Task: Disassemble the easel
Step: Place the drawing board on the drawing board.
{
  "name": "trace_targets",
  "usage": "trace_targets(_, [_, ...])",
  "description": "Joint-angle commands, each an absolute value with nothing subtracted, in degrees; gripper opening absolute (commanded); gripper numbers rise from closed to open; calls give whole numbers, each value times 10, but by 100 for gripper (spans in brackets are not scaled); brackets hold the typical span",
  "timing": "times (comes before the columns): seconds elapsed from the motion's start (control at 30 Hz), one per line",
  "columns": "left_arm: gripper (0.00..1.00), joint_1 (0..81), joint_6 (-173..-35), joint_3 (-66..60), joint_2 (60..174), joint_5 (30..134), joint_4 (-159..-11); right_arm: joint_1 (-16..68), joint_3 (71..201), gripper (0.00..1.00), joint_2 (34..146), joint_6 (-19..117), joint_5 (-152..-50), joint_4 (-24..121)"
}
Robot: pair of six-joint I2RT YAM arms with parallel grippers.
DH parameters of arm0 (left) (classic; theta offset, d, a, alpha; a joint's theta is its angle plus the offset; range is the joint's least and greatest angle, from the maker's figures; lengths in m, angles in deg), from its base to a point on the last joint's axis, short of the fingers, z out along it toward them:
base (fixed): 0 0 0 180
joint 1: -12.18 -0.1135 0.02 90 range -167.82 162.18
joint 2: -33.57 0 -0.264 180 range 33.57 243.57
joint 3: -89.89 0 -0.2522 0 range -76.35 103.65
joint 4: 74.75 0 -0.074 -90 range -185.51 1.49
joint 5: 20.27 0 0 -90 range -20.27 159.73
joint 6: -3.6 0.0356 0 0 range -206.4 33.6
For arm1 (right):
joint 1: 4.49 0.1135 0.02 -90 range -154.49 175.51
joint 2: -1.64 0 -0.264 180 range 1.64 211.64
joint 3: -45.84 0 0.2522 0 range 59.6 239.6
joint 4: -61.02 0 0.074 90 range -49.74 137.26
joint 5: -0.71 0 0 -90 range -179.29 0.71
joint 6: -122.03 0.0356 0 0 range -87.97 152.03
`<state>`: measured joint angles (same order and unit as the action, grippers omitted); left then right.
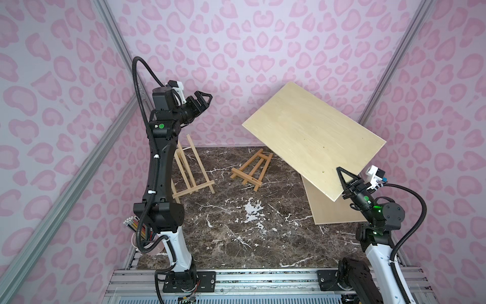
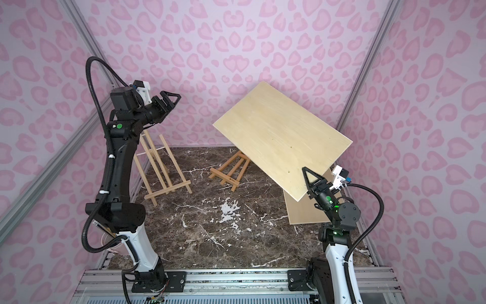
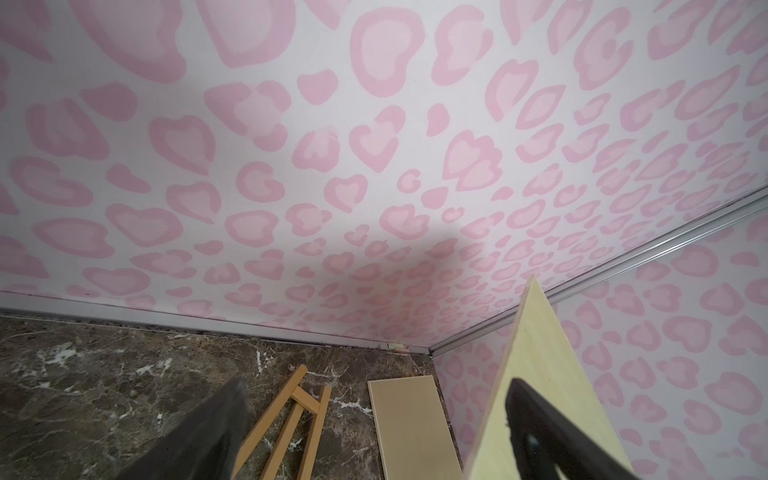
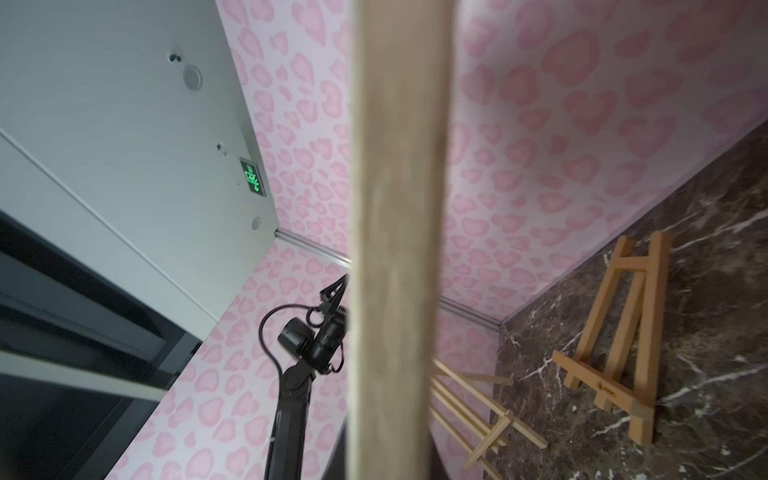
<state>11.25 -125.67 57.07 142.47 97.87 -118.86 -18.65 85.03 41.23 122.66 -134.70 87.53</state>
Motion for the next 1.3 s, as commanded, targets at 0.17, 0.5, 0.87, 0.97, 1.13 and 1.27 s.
trace_targets(0.17, [98,155,-1245,504,1328,964,-1146,-250,798,0,386,1224,-1247,928])
trace_targets(0.5, [98,262,-1209,360,1183,907,-1120,-272,741,0,287,1185,-1149,784])
trace_targets(0.87, [98,339,-1187,192,1034,901,-1124,-272,672,0,217,1193,-1102,740])
trace_targets(0.97, [98,374,-1162,148,993,891,-1138,-272,656,0,212,1187,-1085,730])
trace_targets(1.13, [98,475,-1105,74,952,847,-1149,-272,635,0,223,1167,-1071,743])
trace_targets(1.27, [98,545,-1048,63,966,825,-1206,-272,614,0,226,1166,-1067,764])
